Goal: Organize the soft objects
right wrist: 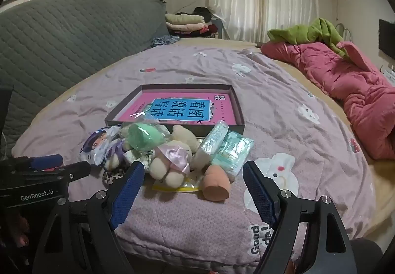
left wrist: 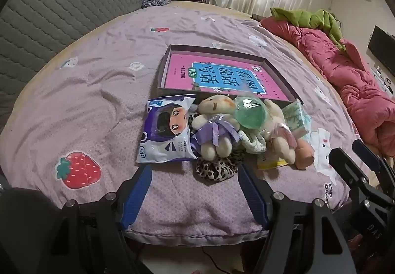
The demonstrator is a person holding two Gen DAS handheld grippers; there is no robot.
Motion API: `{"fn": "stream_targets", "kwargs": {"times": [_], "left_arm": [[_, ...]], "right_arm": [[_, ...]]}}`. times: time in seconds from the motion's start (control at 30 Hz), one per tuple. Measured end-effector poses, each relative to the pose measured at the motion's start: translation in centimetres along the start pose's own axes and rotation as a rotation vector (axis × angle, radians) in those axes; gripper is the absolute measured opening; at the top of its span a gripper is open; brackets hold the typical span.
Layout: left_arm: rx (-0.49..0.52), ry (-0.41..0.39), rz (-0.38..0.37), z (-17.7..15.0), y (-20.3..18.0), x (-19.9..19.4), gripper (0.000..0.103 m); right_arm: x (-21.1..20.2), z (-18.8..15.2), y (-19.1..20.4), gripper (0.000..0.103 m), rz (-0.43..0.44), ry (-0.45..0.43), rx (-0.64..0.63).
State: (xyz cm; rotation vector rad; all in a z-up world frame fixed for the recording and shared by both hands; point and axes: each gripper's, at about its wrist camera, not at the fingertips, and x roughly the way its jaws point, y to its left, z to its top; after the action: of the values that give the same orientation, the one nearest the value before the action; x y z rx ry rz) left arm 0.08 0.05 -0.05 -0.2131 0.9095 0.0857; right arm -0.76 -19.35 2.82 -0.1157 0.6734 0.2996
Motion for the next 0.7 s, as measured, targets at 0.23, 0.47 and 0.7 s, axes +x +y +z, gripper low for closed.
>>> {"fn": "stream_targets", "kwargs": {"times": [0.23, 0.47, 0.7], "left_arm": [[0.004, -0.009, 0.001, -0.1, -0.3, 0.3, 0.072], [0.004, -0.010, -0.001, 0.1, 0.2, 0.1, 0.072], [0.004, -0.014, -0.004, 0.2, 0.4, 0.0, 0.072]], "right_arm": [[0.4, 0.0, -0.1, 0.083, 0.016, 0.021, -0.003], [0.2, 0.0, -0.9, 0.083, 0.013, 0.005, 0.037], [0.4, 0.2, -0.6, 0.083, 0.007, 0.008, 0.037]]}}
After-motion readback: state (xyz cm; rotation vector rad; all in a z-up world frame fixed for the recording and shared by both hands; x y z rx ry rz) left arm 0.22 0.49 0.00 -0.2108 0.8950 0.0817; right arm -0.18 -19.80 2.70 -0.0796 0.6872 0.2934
